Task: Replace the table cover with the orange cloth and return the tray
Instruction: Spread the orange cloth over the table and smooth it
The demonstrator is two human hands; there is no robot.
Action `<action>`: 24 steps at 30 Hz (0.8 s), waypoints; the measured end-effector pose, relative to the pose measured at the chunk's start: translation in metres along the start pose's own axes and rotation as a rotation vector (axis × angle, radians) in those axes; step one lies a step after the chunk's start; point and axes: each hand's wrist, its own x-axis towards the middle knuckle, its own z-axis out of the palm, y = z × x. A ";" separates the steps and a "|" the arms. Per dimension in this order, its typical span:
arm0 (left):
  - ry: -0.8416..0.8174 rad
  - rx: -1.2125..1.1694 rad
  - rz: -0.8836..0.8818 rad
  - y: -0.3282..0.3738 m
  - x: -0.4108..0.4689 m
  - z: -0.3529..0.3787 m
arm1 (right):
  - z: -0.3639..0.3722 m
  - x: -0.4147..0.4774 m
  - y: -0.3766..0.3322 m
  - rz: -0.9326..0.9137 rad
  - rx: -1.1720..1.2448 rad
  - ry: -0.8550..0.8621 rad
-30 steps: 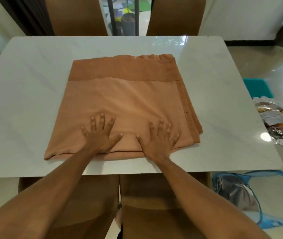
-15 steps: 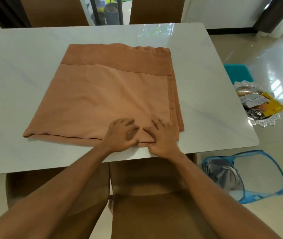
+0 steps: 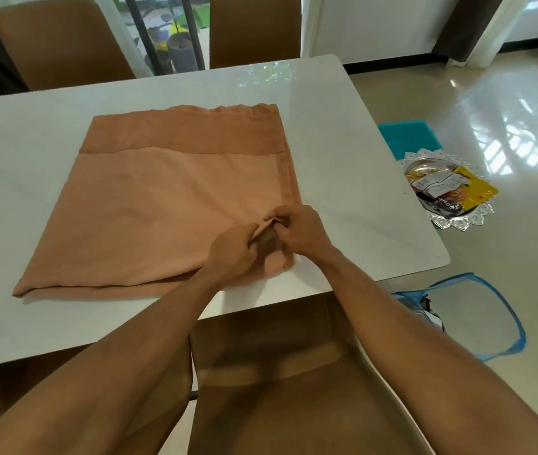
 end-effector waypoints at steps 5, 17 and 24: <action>0.159 -0.195 -0.170 -0.006 0.016 -0.023 | 0.011 0.013 -0.011 0.099 0.121 0.350; 0.190 -0.302 -0.136 -0.008 0.015 -0.047 | 0.047 0.047 -0.030 0.663 1.213 0.125; 0.172 -0.196 -0.268 0.024 0.054 -0.044 | 0.034 0.108 -0.024 0.587 1.022 0.063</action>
